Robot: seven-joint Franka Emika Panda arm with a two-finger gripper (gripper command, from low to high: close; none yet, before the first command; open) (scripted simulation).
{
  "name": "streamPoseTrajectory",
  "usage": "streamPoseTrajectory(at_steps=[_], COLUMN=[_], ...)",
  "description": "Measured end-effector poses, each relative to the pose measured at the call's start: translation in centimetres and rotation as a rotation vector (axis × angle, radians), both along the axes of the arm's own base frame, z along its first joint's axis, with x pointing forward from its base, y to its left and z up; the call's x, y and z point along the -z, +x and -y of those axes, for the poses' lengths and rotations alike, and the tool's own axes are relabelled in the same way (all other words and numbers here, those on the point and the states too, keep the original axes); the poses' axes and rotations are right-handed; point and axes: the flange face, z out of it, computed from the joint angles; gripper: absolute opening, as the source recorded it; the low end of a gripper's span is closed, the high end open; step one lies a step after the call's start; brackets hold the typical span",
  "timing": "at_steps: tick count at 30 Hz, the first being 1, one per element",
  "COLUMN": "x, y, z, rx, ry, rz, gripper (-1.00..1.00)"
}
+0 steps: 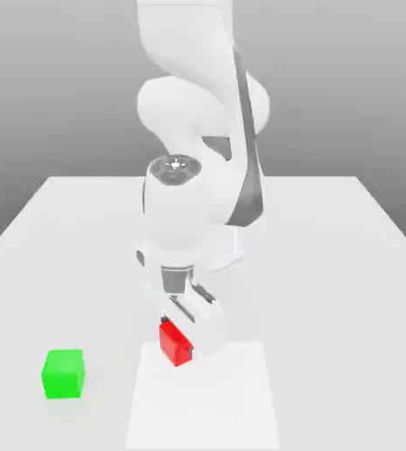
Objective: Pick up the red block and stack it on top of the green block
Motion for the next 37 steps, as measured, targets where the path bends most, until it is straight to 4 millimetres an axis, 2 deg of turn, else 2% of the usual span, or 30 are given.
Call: streamPoseTrajectory(at_steps=[4,12,13,18,27,28,29,33,34,37], x=[0.2,-5.5,-6.0,-7.4,-9.6,-9.4,-8.6,-4.2,-3.5,-3.5], y=[0.0,0.0,0.3,2.7,5.1,5.0,5.2,5.6,5.6,5.6], z=[0.0,0.0,0.5,5.3,16.3,17.4,17.6,17.4,17.3,17.3], rx=[0.000,-0.001,-0.006,-0.048,-0.126,-0.126,-0.134,-0.154,-0.154,-0.154], ry=[0.000,-0.002,-0.003,-0.011,-0.004,-0.002,-0.002,-0.001,-0.001,-0.001], rz=[0.001,0.000,0.000,-0.002,-0.002,-0.001,-0.001,-0.001,-0.001,-0.001], gripper=[-1.00,-1.00,-1.00,-1.00,-1.00,-1.00,-1.00,-1.00,1.00,1.00])
